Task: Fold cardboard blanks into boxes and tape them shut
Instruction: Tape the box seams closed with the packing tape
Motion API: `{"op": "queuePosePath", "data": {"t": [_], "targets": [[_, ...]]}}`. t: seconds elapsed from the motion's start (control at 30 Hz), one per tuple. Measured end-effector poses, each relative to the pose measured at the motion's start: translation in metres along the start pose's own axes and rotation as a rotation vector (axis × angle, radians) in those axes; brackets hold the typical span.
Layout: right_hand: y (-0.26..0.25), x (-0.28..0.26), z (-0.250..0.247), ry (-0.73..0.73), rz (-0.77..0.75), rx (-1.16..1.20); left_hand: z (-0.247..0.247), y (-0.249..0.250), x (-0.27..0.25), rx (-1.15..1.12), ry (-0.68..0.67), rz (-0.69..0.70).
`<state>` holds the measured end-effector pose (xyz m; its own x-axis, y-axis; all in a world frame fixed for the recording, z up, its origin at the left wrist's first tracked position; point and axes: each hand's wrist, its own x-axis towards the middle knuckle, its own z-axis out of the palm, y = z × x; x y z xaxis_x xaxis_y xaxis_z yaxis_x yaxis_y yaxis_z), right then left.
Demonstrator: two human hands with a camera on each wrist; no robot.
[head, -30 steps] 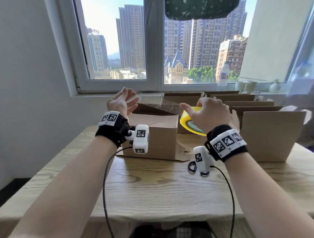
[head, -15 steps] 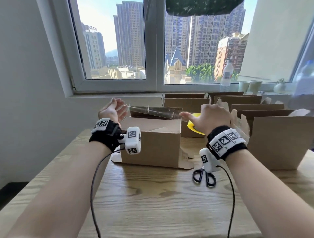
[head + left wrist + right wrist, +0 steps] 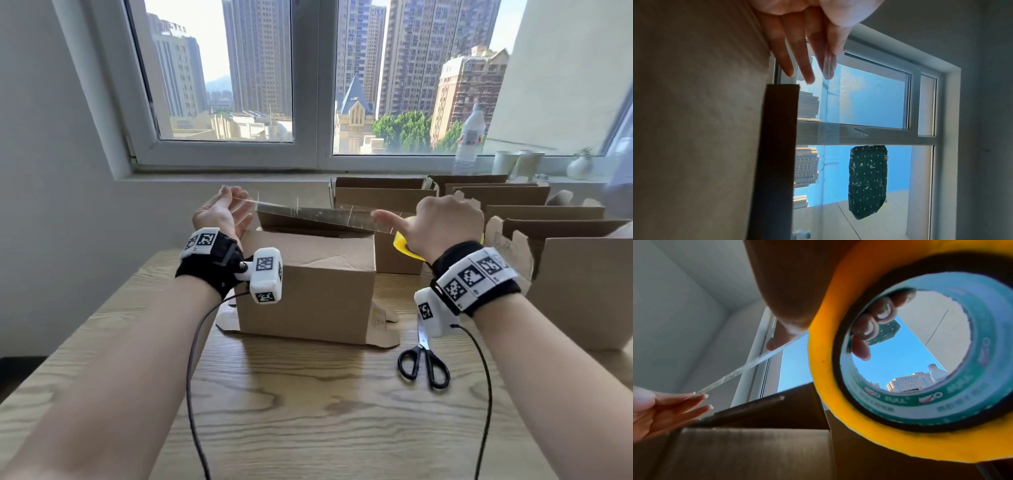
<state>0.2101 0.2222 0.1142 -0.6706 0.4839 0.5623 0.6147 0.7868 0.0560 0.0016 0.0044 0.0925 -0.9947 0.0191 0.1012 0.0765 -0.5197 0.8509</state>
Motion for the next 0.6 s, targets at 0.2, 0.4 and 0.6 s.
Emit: {"op": "queuePosePath", "data": {"t": [0.2,0.4,0.6], "targets": [[-0.009,0.001,0.008,-0.05,0.031,0.021,-0.011,-0.002,0.002,0.038,-0.074,0.025],[-0.008,0.011,0.009,-0.049,0.054,0.004,-0.012,0.01,0.002,0.088,-0.206,0.149],[-0.003,0.01,0.018,-0.039,0.07,-0.017,-0.016,-0.003,0.008,0.334,-0.513,0.383]]}}
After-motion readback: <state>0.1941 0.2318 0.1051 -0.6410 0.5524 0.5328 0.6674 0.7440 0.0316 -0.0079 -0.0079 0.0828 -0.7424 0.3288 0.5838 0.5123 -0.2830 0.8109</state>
